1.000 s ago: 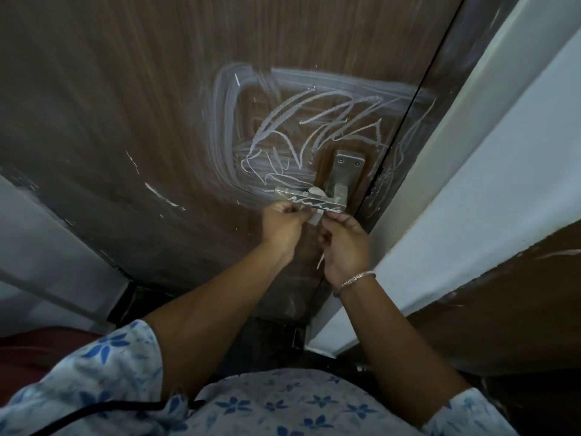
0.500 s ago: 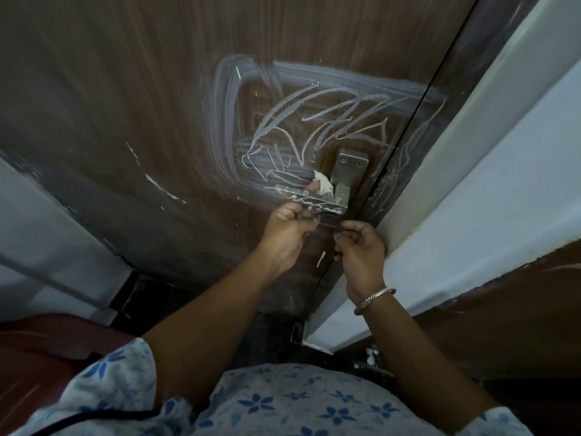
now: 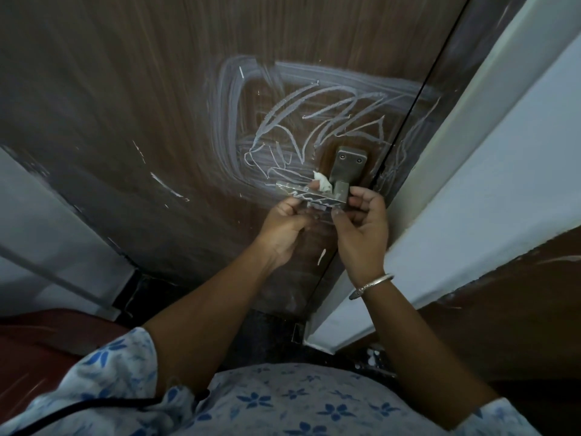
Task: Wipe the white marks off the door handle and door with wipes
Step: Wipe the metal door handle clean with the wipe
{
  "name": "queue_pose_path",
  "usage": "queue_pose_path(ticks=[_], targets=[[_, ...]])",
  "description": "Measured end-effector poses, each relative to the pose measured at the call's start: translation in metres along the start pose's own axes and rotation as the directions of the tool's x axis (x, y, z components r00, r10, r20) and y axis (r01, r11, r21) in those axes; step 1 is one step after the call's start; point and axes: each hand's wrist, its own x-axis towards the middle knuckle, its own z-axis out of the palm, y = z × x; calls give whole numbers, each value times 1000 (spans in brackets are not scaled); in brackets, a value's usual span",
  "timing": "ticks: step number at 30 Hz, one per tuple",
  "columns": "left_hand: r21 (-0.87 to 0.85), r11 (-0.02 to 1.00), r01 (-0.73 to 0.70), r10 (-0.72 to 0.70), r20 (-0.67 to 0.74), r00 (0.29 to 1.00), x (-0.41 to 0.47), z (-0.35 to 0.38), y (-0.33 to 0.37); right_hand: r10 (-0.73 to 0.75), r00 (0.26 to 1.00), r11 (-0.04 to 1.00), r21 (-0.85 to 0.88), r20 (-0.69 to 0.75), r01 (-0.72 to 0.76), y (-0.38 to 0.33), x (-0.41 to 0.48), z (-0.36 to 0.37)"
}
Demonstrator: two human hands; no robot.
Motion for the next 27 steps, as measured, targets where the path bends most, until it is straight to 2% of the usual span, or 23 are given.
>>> queue_pose_path(ticks=[3, 9, 14, 16, 19, 23, 25, 27], targets=[[-59, 998, 7, -7, 1, 1000, -1, 2, 4, -12, 1000, 1000, -22, 1, 12, -3, 2, 0], [115, 992, 49, -42, -61, 997, -5, -4, 4, -10, 1000, 998, -62, 28, 11, -2, -3, -4], [-15, 999, 50, -51, -167, 985, -11, -23, 9, -33, 998, 995, -87, 48, 37, -5, -5, -9], [-77, 997, 12, -30, -241, 970, -13, -36, 19, -53, 997, 994, -93, 50, 57, -7, -7, -11], [-81, 994, -70, 43, -297, 954, -16, -46, 44, -106, 992, 988, -102, 71, 113, -12, -12, -9], [114, 973, -198, 226, -337, 914, -21, -38, 80, -172, 981, 979, -100, 85, 180, -25, -11, -4], [251, 942, -224, 290, -268, 919, -26, -27, 90, -205, 971, 965, -142, 123, 222, -34, -2, -3], [356, 909, -215, 274, -125, 954, -32, -11, 91, -213, 952, 963, -114, 221, 242, -45, 9, 0]])
